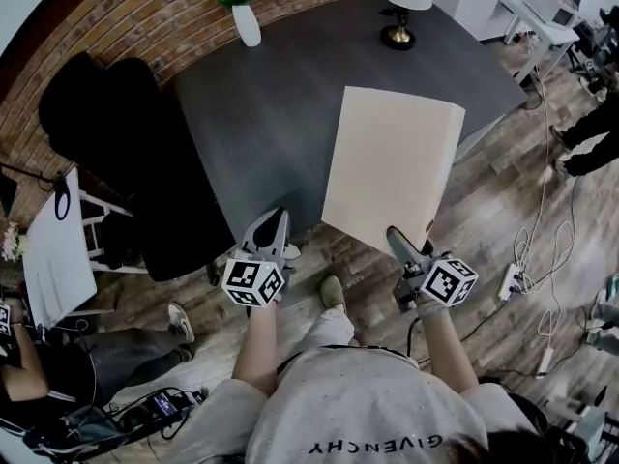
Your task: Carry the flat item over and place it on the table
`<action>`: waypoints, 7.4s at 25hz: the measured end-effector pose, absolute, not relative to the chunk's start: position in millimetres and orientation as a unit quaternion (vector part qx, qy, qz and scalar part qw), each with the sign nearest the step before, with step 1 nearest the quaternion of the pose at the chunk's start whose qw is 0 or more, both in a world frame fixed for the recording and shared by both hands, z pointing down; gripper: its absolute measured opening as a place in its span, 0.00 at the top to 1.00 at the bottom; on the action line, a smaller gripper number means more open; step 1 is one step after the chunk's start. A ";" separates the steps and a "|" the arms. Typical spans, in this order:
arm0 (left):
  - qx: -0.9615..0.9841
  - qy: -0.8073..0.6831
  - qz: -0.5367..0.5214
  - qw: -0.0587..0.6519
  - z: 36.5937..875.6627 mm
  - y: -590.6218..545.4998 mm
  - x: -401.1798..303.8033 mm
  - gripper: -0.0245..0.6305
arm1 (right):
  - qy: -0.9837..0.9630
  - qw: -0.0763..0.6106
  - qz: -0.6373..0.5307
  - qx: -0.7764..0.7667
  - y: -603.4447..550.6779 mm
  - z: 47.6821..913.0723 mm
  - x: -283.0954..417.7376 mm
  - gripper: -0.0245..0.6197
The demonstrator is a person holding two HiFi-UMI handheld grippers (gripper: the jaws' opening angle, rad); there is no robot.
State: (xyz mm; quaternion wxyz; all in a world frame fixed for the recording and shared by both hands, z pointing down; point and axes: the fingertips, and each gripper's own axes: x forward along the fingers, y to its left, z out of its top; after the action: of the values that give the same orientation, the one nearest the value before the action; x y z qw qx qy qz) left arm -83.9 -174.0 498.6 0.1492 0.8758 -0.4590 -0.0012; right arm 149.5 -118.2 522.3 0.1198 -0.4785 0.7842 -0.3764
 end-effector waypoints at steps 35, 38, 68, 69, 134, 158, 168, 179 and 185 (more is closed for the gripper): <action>0.869 -0.477 -0.009 0.131 492.9 -349.2 -67.3 0.97 | 0.715 0.096 -0.568 -0.396 -326.9 544.7 121.0 0.51; 0.869 -0.476 -0.008 0.136 496.2 -361.3 -59.2 0.97 | 0.714 0.096 -0.576 -0.387 -341.5 548.7 126.3 0.51; 0.855 -0.497 -0.029 0.144 500.2 -426.5 -59.5 0.97 | 0.672 0.075 -0.624 -0.392 -446.7 579.2 142.2 0.46; 0.855 -0.498 -0.029 0.145 500.7 -426.7 -59.9 0.97 | 0.670 0.072 -0.621 -0.400 -448.8 581.0 145.9 0.45; 0.877 -0.462 -0.035 0.126 474.2 -388.3 -52.6 0.97 | 0.804 -0.032 -0.174 -0.568 -393.9 479.4 179.6 0.97; 0.886 -0.454 -0.038 0.089 442.4 -317.7 -68.5 0.97 | 0.801 -0.007 -0.106 -0.589 -298.4 442.4 170.5 0.97; 0.888 -0.451 -0.038 0.076 433.5 -299.5 -72.4 0.97 | 0.797 0.002 -0.100 -0.595 -274.7 435.7 167.9 0.97; 0.885 -0.461 -0.035 0.065 425.7 -287.4 -83.6 0.97 | 0.795 0.006 -0.090 -0.600 -255.2 431.1 170.2 0.97; 0.881 -0.467 -0.034 0.067 427.4 -282.6 -90.1 0.97 | 0.793 0.003 -0.085 -0.603 -248.6 429.9 170.0 0.97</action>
State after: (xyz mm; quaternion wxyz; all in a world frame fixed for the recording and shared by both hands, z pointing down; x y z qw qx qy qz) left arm -90.1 -282.6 427.4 0.0674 0.8812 -0.4666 -0.0341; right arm 170.0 -248.6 429.9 0.0032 -0.6031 0.7931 -0.0848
